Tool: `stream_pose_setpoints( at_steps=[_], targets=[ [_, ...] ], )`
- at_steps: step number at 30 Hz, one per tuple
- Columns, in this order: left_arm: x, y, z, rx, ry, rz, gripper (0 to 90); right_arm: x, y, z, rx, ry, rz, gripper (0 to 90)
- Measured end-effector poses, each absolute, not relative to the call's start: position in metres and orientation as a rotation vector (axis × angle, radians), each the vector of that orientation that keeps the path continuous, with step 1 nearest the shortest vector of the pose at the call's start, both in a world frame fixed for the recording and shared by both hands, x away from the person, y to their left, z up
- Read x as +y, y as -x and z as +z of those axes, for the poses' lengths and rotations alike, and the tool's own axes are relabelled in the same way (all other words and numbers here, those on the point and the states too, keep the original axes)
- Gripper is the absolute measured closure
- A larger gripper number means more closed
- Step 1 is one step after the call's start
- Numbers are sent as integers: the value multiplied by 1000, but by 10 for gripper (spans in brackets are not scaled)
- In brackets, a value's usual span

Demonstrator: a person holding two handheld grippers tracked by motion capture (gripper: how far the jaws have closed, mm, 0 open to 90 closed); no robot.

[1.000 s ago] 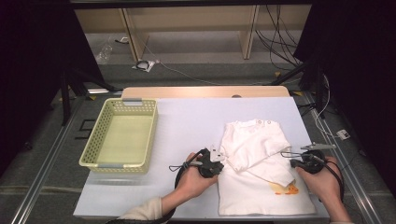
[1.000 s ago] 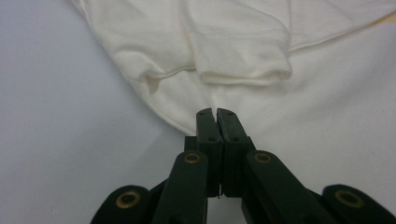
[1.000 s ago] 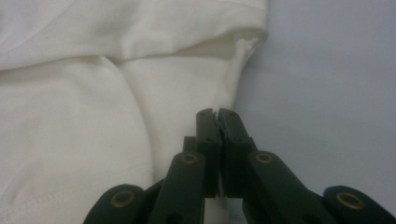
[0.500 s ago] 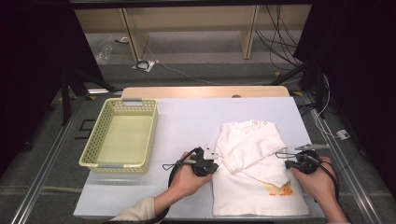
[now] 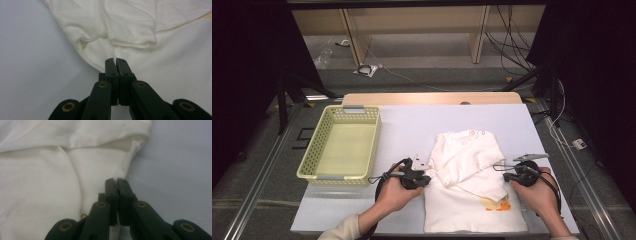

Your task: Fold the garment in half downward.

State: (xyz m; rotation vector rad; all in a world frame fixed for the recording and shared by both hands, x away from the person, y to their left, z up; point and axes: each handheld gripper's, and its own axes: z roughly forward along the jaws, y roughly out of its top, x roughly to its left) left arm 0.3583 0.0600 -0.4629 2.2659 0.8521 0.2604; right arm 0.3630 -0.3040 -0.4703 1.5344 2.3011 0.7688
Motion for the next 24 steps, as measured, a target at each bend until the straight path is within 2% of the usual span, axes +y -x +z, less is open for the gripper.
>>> stream_pose_setpoints(
  at_steps=[24],
  targets=[
    [126, -347, -461, 946, -2273, 254, 885, -241, -363, -472, 2447, -1416, 814, 883]
  ],
)
